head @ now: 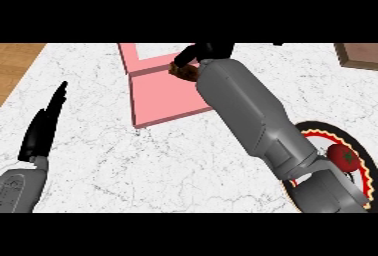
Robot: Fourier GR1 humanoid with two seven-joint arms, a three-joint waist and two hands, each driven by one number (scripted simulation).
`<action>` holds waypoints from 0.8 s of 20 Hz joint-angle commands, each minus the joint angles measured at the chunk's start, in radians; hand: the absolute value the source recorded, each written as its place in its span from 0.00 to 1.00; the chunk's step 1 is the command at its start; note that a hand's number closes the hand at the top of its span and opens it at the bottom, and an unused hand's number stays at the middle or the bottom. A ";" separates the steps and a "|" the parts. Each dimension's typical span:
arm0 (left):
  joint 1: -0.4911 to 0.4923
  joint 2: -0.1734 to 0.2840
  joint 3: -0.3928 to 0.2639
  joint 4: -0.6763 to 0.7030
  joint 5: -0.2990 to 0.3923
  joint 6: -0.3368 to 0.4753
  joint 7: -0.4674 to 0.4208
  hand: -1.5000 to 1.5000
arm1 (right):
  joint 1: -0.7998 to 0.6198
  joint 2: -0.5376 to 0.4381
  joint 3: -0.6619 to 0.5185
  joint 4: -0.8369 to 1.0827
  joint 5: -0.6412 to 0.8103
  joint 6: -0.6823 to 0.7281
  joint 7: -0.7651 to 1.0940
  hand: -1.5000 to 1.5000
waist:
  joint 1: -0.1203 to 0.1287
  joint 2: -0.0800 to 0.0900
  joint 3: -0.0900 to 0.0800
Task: Pick the sweet potato from the plate and place it in the cardboard box
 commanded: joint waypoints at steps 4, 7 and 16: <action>0.004 0.004 0.010 0.009 0.007 -0.011 -0.007 0.50 | -0.033 0.001 -0.018 0.039 -0.048 -0.156 -0.148 0.00 | -0.007 -0.003 0.000; 0.017 0.004 0.015 -0.004 0.008 -0.007 0.008 0.50 | -0.012 0.001 -0.008 0.015 -0.073 -0.259 -0.197 0.00 | -0.013 -0.013 0.001; 0.068 0.011 0.053 0.033 0.004 0.013 -0.044 0.50 | 0.100 0.001 -0.087 -0.114 -0.215 -0.406 -0.423 0.00 | -0.084 -0.030 0.002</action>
